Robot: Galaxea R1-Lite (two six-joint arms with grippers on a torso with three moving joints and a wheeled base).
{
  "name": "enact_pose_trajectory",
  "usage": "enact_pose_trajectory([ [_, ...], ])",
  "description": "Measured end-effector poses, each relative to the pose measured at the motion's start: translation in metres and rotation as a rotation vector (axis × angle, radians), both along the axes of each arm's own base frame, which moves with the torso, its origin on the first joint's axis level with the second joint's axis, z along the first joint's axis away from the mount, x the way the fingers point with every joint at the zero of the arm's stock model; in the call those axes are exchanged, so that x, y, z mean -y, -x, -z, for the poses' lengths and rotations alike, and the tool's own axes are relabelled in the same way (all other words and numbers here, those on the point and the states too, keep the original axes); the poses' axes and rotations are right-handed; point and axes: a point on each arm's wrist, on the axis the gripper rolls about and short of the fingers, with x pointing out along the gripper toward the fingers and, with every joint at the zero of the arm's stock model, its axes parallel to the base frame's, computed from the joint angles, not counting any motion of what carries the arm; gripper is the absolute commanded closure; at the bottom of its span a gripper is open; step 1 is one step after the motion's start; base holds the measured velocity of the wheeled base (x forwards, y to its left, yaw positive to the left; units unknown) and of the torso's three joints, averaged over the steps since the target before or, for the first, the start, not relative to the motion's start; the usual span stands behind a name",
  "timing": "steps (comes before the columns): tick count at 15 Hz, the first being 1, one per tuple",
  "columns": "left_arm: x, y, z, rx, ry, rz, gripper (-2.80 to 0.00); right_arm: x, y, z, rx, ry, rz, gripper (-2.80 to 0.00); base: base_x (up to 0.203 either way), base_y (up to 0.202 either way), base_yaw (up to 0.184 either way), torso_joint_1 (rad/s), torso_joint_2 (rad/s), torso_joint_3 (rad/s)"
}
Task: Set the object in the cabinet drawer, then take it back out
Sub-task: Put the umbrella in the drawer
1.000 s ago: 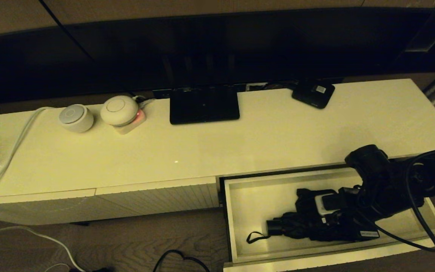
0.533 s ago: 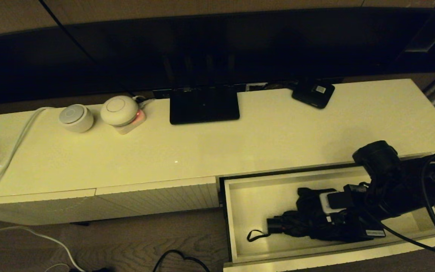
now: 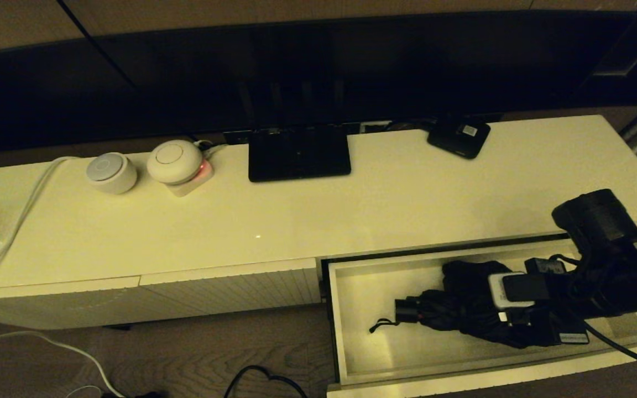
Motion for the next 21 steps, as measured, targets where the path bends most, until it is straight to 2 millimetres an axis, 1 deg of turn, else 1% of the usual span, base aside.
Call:
enact_pose_trajectory([
  [3, 0.000, 0.000, 0.000, 0.000, 0.000, 0.000, 0.00, 0.004, 0.018, -0.027, 0.114, -0.005, 0.006, 0.00, 0.000, 0.000, 0.000, 0.000, 0.00, 0.000],
  [7, 0.000, 0.000, 0.000, 0.000, 0.000, 0.000, 0.00, 0.011, 0.049, -0.061, 0.276, 0.050, 0.075, 0.00, 0.000, 0.000, 0.000, 0.000, 0.00, 0.000],
  [9, 0.000, 0.000, 0.000, 0.000, 0.000, 0.000, 0.00, 0.012, 0.056, -0.082, 0.372, 0.048, 0.095, 0.00, 0.000, 0.000, 0.000, 0.000, 0.00, 0.000],
  [11, 0.000, 0.000, 0.000, 0.000, 0.000, 0.000, 0.00, 0.012, 0.055, -0.102, 0.457, 0.042, 0.118, 0.00, 0.000, 0.000, 0.000, 0.000, 0.00, 0.000],
  [13, 0.000, 0.000, 0.000, 0.000, 0.000, 0.000, 0.00, 0.011, 0.047, -0.116, 0.533, 0.034, 0.142, 0.00, 0.000, 0.000, 0.000, 0.000, 0.00, 0.000],
  [14, 0.000, 0.000, 0.000, 0.000, 0.000, 0.000, 0.00, 0.011, 0.041, -0.118, 0.561, 0.029, 0.150, 0.00, 0.000, 0.000, 0.000, 0.000, 0.00, 0.000],
  [16, 0.000, 0.000, 0.000, 0.000, 0.000, 0.000, 0.00, 0.012, 0.023, -0.118, 0.621, 0.029, 0.164, 0.00, 0.000, 0.000, 0.000, 0.000, 0.00, 0.000],
  [18, 0.000, 0.000, 0.000, 0.000, 0.000, 0.000, 0.00, 0.012, 0.000, -0.116, 0.693, 0.046, 0.159, 0.00, 0.000, 0.000, 0.000, 0.000, 0.00, 0.000],
  [21, 0.000, 0.000, 0.000, 0.000, 0.000, 0.000, 0.00, 0.015, -0.032, -0.107, 0.769, 0.084, 0.152, 0.00, 0.000, 0.000, 0.000, 0.000, 0.00, 0.000],
])
